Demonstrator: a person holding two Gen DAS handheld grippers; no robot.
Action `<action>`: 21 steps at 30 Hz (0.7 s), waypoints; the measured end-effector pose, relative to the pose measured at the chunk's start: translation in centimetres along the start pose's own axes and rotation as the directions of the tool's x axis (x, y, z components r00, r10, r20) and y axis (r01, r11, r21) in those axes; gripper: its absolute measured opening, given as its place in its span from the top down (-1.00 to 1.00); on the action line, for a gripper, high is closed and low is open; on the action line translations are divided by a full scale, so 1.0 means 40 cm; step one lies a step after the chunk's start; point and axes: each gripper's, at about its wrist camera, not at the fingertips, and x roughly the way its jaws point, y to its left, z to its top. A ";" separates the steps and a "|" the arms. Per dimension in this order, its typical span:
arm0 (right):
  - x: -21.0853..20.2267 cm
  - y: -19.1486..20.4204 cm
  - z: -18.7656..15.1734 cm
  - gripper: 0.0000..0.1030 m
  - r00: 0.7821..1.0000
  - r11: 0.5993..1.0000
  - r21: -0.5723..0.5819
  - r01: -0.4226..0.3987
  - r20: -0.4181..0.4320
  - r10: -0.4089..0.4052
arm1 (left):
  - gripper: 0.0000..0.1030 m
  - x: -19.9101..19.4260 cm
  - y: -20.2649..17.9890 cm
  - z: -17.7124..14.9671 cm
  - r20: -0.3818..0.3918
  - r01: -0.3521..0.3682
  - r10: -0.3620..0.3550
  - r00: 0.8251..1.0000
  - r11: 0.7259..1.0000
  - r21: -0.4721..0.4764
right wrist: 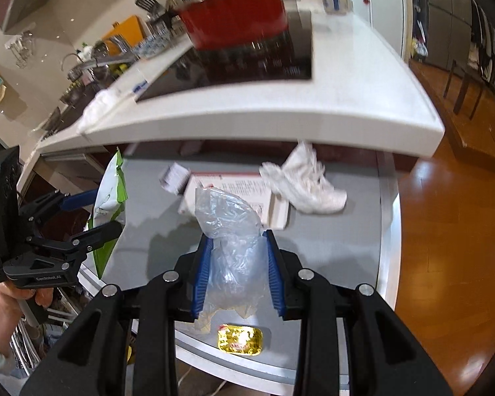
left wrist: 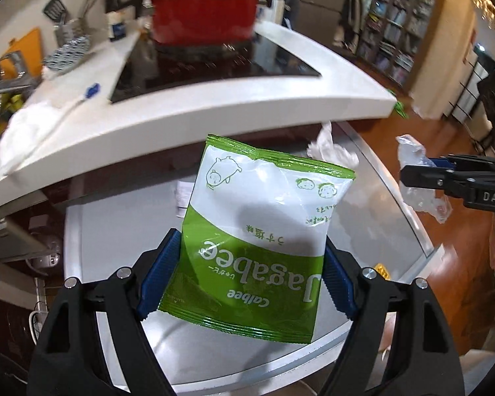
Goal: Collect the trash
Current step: 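Lift the chip bag with left tool while right tool lifts the plastic wrapper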
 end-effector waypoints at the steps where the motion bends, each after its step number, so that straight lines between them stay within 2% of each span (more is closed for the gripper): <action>1: -0.014 0.005 0.005 0.39 1.000 1.000 -0.005 0.000 0.018 0.000 | -0.56 -0.012 0.001 0.001 0.013 -0.010 0.010 1.000 1.000 -0.011; 10: -0.113 0.048 0.026 0.39 0.993 0.998 -0.054 -0.016 0.114 0.022 | -0.56 -0.093 -0.002 -0.001 0.092 -0.050 0.055 0.994 0.997 -0.053; 21: -0.171 0.081 0.008 0.39 0.987 0.994 -0.100 -0.032 0.152 0.047 | -0.56 -0.148 -0.018 -0.016 0.138 -0.066 0.077 0.988 0.995 -0.080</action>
